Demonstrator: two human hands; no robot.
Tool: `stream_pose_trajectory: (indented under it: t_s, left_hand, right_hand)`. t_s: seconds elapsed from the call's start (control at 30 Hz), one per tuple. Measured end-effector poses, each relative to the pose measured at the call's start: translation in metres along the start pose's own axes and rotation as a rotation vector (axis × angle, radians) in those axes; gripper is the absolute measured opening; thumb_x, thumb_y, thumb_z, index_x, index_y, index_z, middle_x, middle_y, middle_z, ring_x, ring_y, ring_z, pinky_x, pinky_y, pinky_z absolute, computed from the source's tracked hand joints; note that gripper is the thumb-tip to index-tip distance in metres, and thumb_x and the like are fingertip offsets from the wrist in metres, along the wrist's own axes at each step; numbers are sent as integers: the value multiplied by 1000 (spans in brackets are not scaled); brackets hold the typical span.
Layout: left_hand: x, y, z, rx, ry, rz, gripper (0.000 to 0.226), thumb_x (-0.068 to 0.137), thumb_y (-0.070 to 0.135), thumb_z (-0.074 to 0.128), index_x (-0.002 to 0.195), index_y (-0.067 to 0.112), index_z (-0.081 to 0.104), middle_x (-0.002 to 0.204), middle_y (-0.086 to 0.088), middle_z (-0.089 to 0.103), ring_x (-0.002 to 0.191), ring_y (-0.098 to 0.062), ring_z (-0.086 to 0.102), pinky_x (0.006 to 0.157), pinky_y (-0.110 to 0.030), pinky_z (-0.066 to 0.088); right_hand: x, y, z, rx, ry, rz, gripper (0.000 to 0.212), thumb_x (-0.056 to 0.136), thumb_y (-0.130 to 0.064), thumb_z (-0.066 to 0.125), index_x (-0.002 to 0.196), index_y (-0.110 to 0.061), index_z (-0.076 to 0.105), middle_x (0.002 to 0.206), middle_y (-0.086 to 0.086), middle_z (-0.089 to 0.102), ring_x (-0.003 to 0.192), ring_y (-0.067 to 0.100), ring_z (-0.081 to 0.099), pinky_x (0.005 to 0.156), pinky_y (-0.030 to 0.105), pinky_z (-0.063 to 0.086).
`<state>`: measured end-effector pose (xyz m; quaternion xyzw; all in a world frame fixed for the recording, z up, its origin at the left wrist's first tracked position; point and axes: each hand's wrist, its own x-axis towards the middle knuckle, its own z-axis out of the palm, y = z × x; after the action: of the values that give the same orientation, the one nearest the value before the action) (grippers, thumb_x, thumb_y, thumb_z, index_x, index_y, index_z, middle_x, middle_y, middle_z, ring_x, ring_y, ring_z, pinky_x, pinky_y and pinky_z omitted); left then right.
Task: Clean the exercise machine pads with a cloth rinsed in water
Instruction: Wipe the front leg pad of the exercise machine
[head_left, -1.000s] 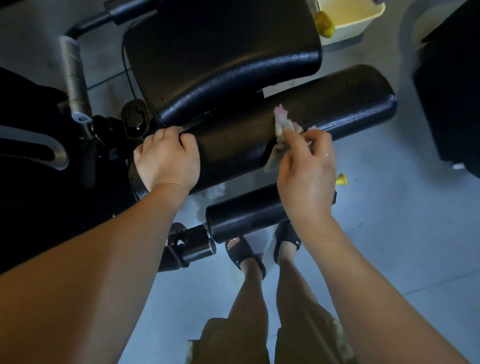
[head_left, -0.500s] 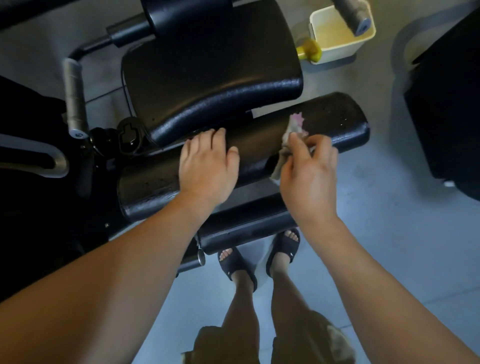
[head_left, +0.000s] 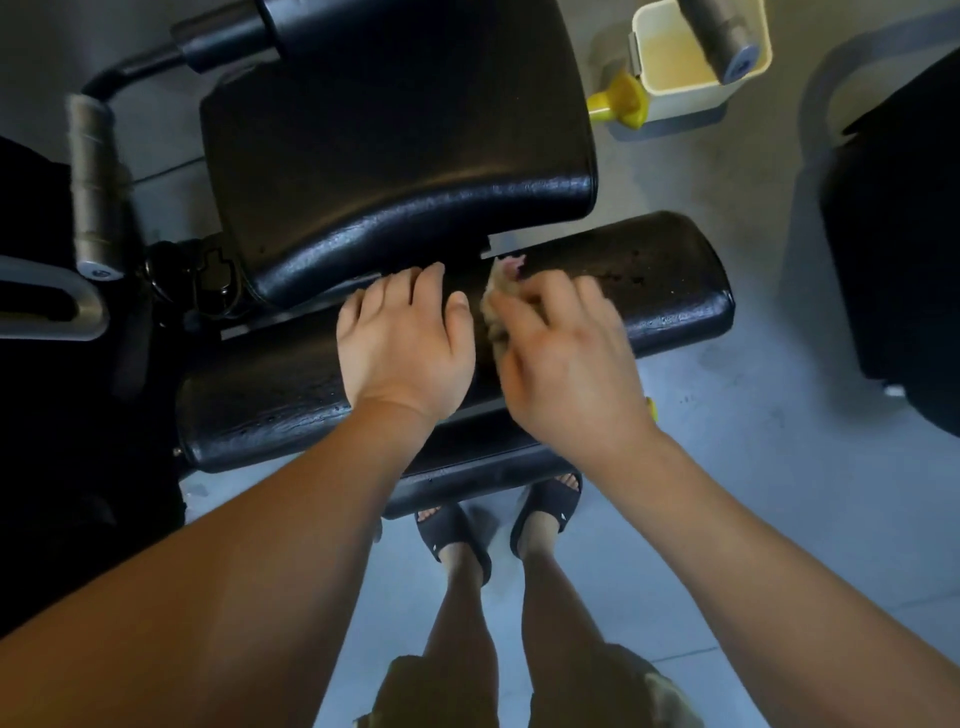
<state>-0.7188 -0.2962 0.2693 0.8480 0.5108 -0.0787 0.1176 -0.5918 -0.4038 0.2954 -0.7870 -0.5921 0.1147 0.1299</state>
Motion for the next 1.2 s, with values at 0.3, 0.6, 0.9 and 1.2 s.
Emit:
stream_pose_trajectory:
  t_s: [0.3,0.6,0.9,1.2]
  left_hand:
    - [-3,-1,2,-13,69,18,53,101,44,30,144,22,54,141,1,59,131,-22,50,113,-44,33]
    - [1,1,-4,38,9,5,54,99,43,31,144,22,53,142,2,58,130,-20,50,112,-43,33]
    - [1,0,-4,44,-36,19,55,101,44,27,145,22,51,144,2,56,133,-20,47,113,-43,30]
    - [1,-1,-5,11,-35,19,54,101,44,30,144,21,52,144,1,56,132,-21,47,113,-45,31]
  right_hand:
    - [24,8,-6,-27,-3,112,42,94,-24,48,131,-12,63,118,11,55,101,30,47,82,41,42]
    - [60,20,-1,-86,8,238,26,96,-16,48,116,-17,64,107,9,61,96,33,50,78,42,40]
    - [63,37,-28,108,-296,51,46,93,-35,61,137,-27,53,127,2,51,113,28,46,97,47,45]
    - [91,42,-86,775,-542,429,15,90,-20,50,85,-14,62,58,8,69,56,14,63,61,22,44]
